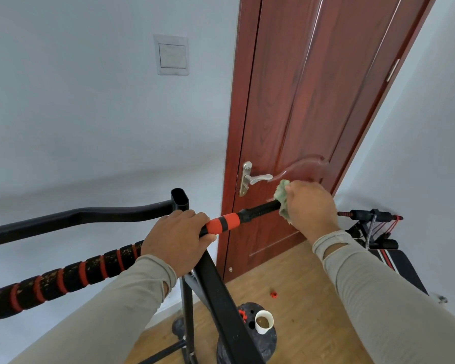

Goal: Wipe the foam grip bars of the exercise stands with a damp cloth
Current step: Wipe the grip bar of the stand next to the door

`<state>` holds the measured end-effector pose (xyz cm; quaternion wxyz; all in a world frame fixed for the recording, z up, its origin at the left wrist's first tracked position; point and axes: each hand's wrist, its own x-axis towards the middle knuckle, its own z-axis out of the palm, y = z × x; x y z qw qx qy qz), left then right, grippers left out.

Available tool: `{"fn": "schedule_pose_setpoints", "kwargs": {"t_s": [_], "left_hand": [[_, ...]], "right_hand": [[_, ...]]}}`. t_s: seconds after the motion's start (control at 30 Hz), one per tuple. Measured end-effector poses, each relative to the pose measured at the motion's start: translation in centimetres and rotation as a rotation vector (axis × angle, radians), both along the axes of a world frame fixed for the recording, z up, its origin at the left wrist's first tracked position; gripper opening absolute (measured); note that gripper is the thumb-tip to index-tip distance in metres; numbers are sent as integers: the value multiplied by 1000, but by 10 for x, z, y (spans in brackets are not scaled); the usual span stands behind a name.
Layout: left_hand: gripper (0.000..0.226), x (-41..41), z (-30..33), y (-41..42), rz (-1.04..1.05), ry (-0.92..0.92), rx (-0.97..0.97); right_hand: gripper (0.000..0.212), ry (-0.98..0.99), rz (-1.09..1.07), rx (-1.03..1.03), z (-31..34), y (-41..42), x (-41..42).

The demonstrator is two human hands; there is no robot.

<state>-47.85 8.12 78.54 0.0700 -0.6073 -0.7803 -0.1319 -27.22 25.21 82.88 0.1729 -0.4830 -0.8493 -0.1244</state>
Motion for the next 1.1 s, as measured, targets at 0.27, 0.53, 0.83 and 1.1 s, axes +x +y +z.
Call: {"fn": "schedule_pose_setpoints", "kwargs": {"t_s": [0.27, 0.53, 0.83, 1.1], "left_hand": [[42, 1, 0, -1, 6, 5, -12], [39, 0, -1, 0, 6, -3, -1], [38, -1, -2, 1, -1, -4, 15], [36, 0, -1, -1, -3, -26, 25]], "right_hand": [[9, 79, 519, -9, -41, -32, -26], [10, 68, -113, -194, -39, 34, 14], [20, 1898, -340, -1494, -73, -25, -48], [39, 2209, -436, -1236, -69, 47, -12]]}}
